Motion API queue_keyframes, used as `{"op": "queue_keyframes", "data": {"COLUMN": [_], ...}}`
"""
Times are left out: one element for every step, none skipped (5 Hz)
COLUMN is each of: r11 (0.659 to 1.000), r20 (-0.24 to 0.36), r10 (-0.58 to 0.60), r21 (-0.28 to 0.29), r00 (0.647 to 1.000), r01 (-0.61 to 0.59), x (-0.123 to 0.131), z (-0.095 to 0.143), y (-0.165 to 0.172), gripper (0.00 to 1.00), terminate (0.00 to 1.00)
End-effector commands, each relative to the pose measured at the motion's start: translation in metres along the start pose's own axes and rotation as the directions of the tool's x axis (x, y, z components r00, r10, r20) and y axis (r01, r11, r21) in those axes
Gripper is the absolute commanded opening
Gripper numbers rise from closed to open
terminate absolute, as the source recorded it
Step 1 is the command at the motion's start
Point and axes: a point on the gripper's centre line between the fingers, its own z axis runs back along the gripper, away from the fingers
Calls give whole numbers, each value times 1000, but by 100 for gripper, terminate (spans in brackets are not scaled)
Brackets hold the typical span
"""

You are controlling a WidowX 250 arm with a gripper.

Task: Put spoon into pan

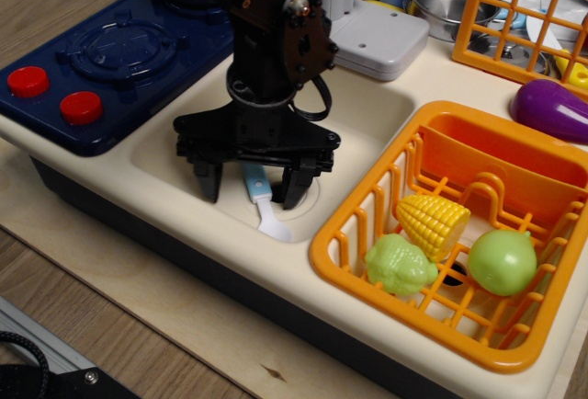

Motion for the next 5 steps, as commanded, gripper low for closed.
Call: {"op": "queue_keyframes", "data": {"r11": [998, 995, 987, 969, 954], "r20": [-16, -1, 0, -2, -3], "r10": [-17, -53, -84, -134, -165], "r21": [62, 80, 139, 210, 253], "r00": [1000, 999, 996, 991, 986], "r01": [18, 53, 83, 132, 160], "x": [-6, -4, 4, 16, 29], "z": [-3, 1, 17, 41, 56], "y": [-4, -5, -5, 5, 17], "gripper": [0, 0, 0, 0, 0], "terminate": [0, 0, 0, 0, 0]}}
